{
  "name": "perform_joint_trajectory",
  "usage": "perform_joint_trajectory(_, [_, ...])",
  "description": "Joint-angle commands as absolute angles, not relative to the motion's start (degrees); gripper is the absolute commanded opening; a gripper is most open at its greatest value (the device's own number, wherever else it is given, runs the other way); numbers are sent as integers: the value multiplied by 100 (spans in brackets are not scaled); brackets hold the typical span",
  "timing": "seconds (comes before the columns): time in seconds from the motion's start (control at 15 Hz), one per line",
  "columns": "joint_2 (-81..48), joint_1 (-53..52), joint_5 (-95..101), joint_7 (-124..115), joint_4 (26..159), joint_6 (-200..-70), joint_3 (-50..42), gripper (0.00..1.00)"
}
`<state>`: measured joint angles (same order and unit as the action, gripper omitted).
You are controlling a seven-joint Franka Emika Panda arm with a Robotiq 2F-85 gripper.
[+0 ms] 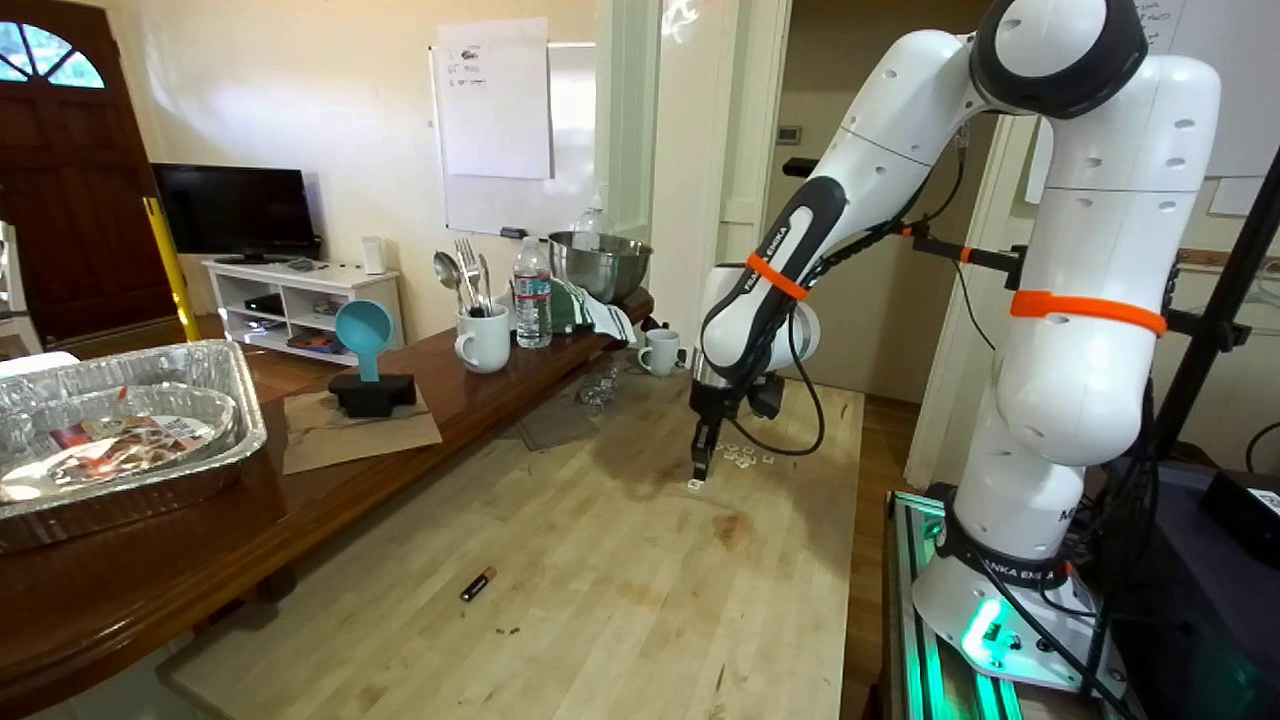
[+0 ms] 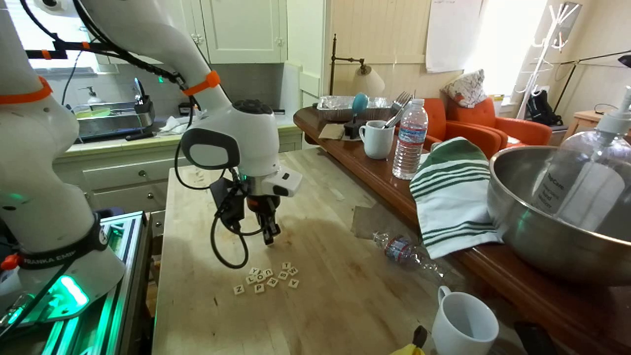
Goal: Move the word pieces on the table
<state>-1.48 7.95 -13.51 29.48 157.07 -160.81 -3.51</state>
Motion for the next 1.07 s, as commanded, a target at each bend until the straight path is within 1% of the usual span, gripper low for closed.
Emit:
perform_joint_trajectory(0.0, [-68,714,-1234,2755,15766,-16116,-376,0])
perform_joint_trajectory(0.53, [239,695,-1133,2713,15790,-16086,-441,0])
perform_joint_trajectory(1.0, [418,926,-320,1807,15779,-15997,-778,0])
